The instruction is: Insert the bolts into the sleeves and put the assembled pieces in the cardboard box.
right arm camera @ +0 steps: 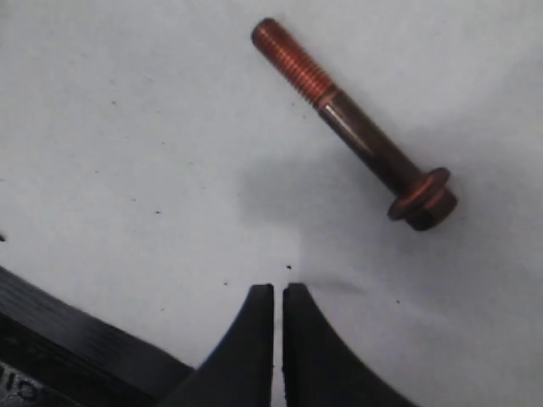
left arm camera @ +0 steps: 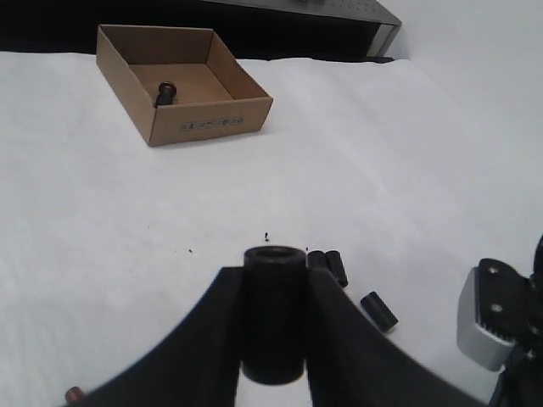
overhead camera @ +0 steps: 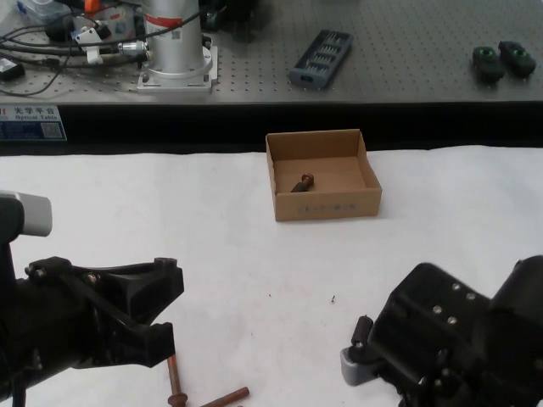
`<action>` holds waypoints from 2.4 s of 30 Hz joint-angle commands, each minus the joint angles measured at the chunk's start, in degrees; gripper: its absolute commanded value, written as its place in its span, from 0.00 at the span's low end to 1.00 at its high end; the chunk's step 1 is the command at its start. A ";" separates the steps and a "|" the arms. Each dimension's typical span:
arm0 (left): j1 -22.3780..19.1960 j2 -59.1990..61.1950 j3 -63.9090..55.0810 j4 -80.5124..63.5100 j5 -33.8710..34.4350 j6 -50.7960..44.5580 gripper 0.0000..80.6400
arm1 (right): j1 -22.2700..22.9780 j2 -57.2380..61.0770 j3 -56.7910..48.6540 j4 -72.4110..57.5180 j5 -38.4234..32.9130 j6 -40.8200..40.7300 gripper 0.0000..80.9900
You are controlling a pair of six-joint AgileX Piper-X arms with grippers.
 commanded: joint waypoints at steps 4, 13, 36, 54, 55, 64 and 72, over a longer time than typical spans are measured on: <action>0.19 -0.54 -0.27 -0.32 -0.46 -0.49 0.09 | -0.95 1.99 0.00 -2.84 -0.47 -0.78 0.05; 0.19 -0.54 -0.27 -0.32 -0.35 -0.49 0.09 | -7.10 2.07 0.00 -4.91 2.32 -5.07 0.05; 0.19 -3.96 -0.27 -0.32 -0.35 -0.49 0.09 | -15.54 7.88 -1.01 -12.03 -1.85 -10.71 0.05; 0.19 -3.95 -0.27 -0.32 -0.35 -1.61 0.09 | -15.70 12.55 -7.54 -15.69 -1.82 -14.00 0.05; 0.19 -3.95 -0.27 -0.32 -0.35 -1.61 0.09 | -15.70 12.75 -7.54 -15.90 -1.82 -14.65 0.05; 0.19 -3.95 -0.27 -0.32 -0.35 -1.69 0.09 | -15.70 16.18 -10.29 -17.26 -6.46 -15.86 0.05; 0.19 -3.95 -0.27 -0.32 -0.35 -1.69 0.09 | -15.51 18.25 -16.03 -13.85 -11.03 -19.29 0.05</action>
